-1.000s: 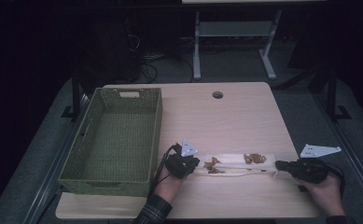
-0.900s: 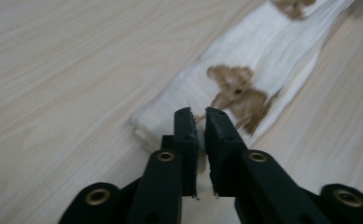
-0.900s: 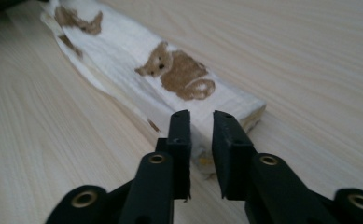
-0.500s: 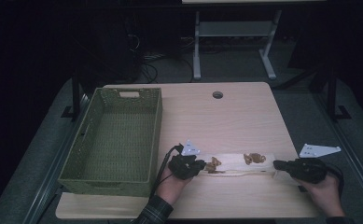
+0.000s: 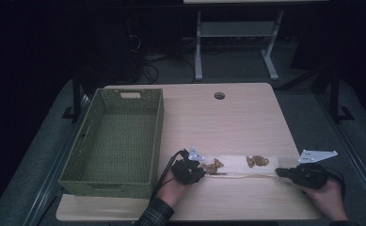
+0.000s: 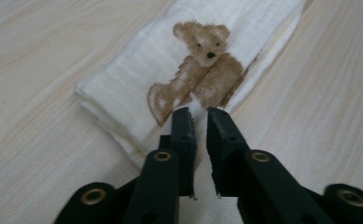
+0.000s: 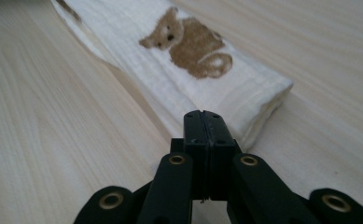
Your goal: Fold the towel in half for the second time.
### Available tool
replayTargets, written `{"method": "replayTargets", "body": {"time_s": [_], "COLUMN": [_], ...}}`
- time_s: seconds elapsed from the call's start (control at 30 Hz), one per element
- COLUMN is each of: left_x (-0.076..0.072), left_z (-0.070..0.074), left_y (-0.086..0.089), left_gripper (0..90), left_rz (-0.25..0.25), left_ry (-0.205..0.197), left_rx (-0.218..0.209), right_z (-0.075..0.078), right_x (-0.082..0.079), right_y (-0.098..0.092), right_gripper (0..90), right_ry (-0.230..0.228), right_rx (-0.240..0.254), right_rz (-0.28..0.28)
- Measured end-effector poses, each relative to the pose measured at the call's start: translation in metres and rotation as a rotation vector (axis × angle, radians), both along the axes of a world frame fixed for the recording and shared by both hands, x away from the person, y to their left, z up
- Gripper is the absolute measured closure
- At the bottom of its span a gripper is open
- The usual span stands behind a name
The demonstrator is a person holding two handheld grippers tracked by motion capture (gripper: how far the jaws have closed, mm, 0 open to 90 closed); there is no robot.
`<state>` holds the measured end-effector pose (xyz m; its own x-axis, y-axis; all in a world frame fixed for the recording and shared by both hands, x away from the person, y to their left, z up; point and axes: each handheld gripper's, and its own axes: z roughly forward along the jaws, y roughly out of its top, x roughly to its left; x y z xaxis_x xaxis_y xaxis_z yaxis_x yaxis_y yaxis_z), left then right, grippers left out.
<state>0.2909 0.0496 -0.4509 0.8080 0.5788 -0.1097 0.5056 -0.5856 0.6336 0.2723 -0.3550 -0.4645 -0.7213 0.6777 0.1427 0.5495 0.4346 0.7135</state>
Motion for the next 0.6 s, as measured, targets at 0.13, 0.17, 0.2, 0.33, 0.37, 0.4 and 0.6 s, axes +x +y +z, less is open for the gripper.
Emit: {"method": "replayTargets", "body": {"time_s": [0.13,0.17,0.2,0.33,0.37,0.4,0.6], "left_x": [-0.002,-0.003,-0.002,-0.003,-0.003,-0.003,-0.001], "left_z": [0.007,0.007,0.006,0.006,0.006,0.006,0.004], "left_y": [0.005,0.005,0.006,0.006,0.006,0.006,0.010], "left_gripper": [65.9,62.5,59.7,48.5,45.7,43.6,36.0], "left_rz": [0.005,0.010,0.009,0.011,0.013,0.015,0.035], "left_ry": [-0.025,-0.030,-0.034,-0.046,-0.054,-0.059,-0.069], "left_rx": [-0.017,-0.019,-0.015,-0.013,-0.014,-0.015,-0.025], "right_z": [0.008,0.007,0.005,-0.003,-0.005,-0.005,-0.007], "right_x": [-0.006,-0.007,-0.008,-0.003,-0.001,0.001,0.017], "right_y": [0.001,0.003,0.007,0.018,0.019,0.020,0.025], "right_gripper": [89.7,89.7,89.8,89.8,89.8,89.9,89.9], "right_ry": [-0.022,-0.013,-0.004,0.034,0.031,0.034,0.018], "right_rx": [0.052,0.047,0.041,-0.004,-0.011,-0.018,-0.049], "right_rz": [0.009,0.015,0.023,0.025,0.023,0.017,0.002]}}
